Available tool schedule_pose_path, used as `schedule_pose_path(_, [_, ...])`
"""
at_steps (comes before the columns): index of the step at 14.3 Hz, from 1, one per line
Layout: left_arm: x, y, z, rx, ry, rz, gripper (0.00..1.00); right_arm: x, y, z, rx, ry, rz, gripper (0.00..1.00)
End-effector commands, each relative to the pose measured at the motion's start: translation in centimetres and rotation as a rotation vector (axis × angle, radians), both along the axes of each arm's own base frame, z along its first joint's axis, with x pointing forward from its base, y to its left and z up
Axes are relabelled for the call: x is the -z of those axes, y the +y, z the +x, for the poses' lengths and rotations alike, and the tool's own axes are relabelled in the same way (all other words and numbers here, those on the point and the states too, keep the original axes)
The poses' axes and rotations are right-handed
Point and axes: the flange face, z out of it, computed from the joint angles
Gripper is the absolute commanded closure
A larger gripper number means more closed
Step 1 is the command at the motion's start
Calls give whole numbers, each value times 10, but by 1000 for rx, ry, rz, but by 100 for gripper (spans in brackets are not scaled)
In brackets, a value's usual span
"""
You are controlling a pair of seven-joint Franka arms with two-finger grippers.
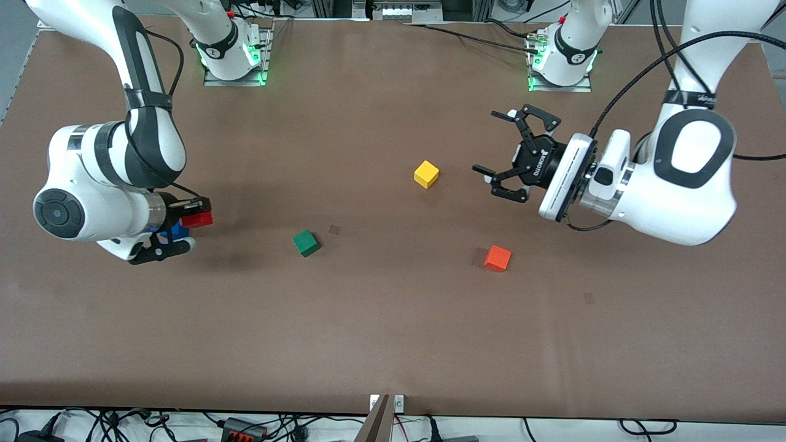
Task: Pass red block to right arm, stack on blue
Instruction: 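Carry the red cube with the right gripper over the blue cube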
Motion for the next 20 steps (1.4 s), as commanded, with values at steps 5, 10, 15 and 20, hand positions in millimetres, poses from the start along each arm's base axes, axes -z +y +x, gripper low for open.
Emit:
schedule_pose_path(5, [-40, 50, -42, -116, -24, 682, 0, 27, -62, -40, -22, -139, -88, 100])
schedule_pose_path(10, [-32, 156, -46, -472, -177, 877, 0, 68, -101, -61, -34, -227, -81, 100])
schedule_pose_path(15, [-37, 234, -52, -908, 70, 1075, 0, 85, -131, -67, 6, -209, -80, 100])
schedule_pose_path(20, [-98, 222, -63, -976, 132, 1347, 0, 92, -122, -66, 28, -200, -58, 100])
